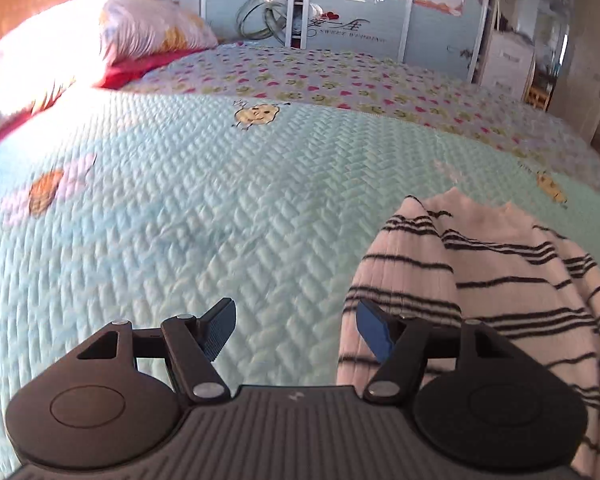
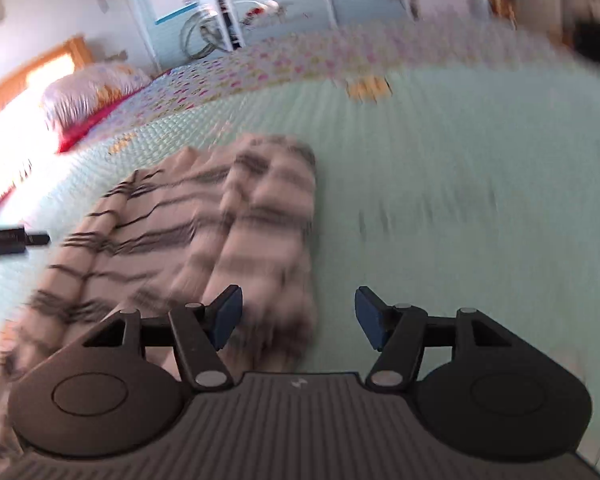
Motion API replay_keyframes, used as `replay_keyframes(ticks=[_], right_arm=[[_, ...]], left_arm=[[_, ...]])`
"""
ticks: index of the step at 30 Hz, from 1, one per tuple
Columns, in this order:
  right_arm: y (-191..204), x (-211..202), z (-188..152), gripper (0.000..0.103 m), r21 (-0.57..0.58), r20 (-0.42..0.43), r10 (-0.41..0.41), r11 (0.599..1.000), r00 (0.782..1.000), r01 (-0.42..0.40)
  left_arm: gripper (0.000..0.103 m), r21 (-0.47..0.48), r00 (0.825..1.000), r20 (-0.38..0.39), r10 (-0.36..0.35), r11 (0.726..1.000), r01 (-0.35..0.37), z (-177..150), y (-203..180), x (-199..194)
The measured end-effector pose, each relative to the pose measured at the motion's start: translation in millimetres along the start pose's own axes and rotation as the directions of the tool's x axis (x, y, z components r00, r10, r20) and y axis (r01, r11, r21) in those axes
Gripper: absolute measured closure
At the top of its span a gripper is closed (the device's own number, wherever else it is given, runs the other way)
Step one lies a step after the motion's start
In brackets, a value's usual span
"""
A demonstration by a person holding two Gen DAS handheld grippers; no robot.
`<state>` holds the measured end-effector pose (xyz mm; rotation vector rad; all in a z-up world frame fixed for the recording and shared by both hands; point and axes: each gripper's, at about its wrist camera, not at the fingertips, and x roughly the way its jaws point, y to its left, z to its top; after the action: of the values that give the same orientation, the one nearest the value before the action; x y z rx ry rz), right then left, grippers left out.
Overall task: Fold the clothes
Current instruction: 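Lower the hanging sweater onto the quilt with both grippers and release, then withdraw both open grippers from the laid-out sweater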
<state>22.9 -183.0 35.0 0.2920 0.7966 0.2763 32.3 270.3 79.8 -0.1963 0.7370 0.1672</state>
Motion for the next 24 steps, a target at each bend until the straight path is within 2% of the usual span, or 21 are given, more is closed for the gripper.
replay_keyframes(ticks=[2, 3, 6, 9, 12, 15, 18, 20, 21, 22, 24], right_arm=[[-8, -28, -41, 0.035, 0.166, -0.029, 0.093, 0.982, 0.995, -0.087], [-9, -41, -63, 0.034, 0.248, -0.041, 0.142, 0.96, 0.989, -0.127], [-7, -71, -119, 0.03, 0.46, -0.041, 0.278, 0.858, 0.96, -0.229], [5, -92, -155, 0.024, 0.566, -0.018, 0.348, 0.777, 0.937, -0.277], [30, -99, -171, 0.024, 0.545, -0.046, 0.359, 0.791, 0.932, -0.278], [50, -93, -182, 0.024, 0.534, -0.085, 0.42, 0.785, 0.904, -0.314], [62, -88, -188, 0.024, 0.529, -0.079, 0.394, 0.795, 0.916, -0.297], [67, -85, -192, 0.038, 0.527, -0.063, 0.383, 0.797, 0.921, -0.295], [67, -86, -191, 0.066, 0.505, -0.063, 0.369, 0.813, 0.927, -0.29], [66, -87, -190, 0.08, 0.483, -0.063, 0.355, 0.829, 0.933, -0.283], [64, -90, -187, 0.081, 0.436, -0.061, 0.326, 0.859, 0.943, -0.269]], left_arm=[[0.034, -0.078, 0.996, -0.005, -0.089, 0.993, 0.088, -27, 25, -36], [0.034, -0.07, 0.993, -0.013, -0.119, 0.991, 0.117, -41, 26, -52], [0.033, 0.006, 0.991, -0.022, -0.13, 0.991, 0.13, -87, 16, -103], [0.033, 0.016, 0.99, -0.02, -0.136, 0.991, 0.137, -133, 4, -145], [0.032, -0.014, 0.99, -0.019, -0.142, 0.99, 0.142, -172, -6, -177], [0.032, -0.013, 0.985, -0.048, -0.167, 0.986, 0.166, -190, -18, -194], [0.032, 0.004, 0.985, -0.077, -0.155, 0.988, 0.156, -198, -28, -207], [0.032, 0.013, 0.985, -0.091, -0.145, 0.989, 0.147, -201, -33, -213], [0.032, 0.014, 0.985, -0.097, -0.143, 0.989, 0.145, -204, -35, -215], [0.032, 0.016, 0.985, -0.104, -0.14, 0.99, 0.143, -206, -36, -217], [0.032, 0.025, 0.983, -0.123, -0.132, 0.99, 0.136, -211, -37, -218]])
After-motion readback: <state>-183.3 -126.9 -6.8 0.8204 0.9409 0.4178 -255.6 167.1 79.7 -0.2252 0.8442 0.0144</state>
